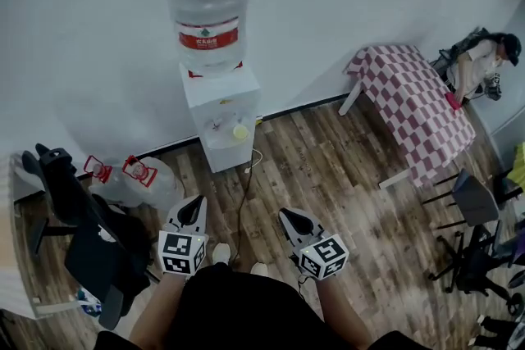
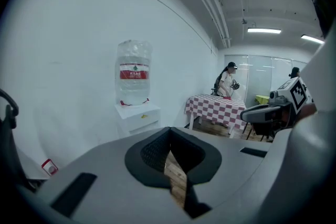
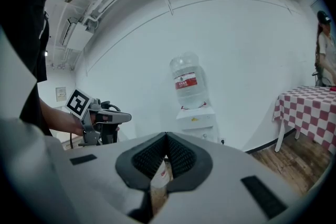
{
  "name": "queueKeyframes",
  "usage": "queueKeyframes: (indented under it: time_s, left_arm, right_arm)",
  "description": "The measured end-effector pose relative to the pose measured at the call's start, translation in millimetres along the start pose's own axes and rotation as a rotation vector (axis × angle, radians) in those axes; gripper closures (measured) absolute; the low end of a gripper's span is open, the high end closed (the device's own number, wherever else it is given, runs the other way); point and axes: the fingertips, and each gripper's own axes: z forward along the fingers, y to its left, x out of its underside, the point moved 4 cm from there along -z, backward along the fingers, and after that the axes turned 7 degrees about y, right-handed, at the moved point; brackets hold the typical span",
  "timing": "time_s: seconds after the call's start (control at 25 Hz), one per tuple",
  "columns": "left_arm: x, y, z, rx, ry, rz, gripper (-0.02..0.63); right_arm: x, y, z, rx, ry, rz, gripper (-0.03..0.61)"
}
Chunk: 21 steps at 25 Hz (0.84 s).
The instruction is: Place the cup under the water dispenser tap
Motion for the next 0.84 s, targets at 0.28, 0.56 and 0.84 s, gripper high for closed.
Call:
queueKeyframes:
  time_s: [0.28, 0.56, 0.84]
  left_arm:
    - [13.6, -13.8, -2.5, -0.025, 0.020, -0.001, 0.600]
    - [7.6, -18.1, 5.0, -0.007, 0.013, 0.013, 0.600]
    - [5.3, -22.5, 10.9, 0.022, 0.006, 0.007, 0.598]
  right_arm:
    - [11.0, -3.9, -8.7, 0.001, 0.016, 0.001, 0.558]
    - [15.5, -9.7, -15.2, 0.027, 0.022, 0.010, 0.558]
    - [19.8, -9.9, -16.8, 0.034, 0.025, 0.011, 0.558]
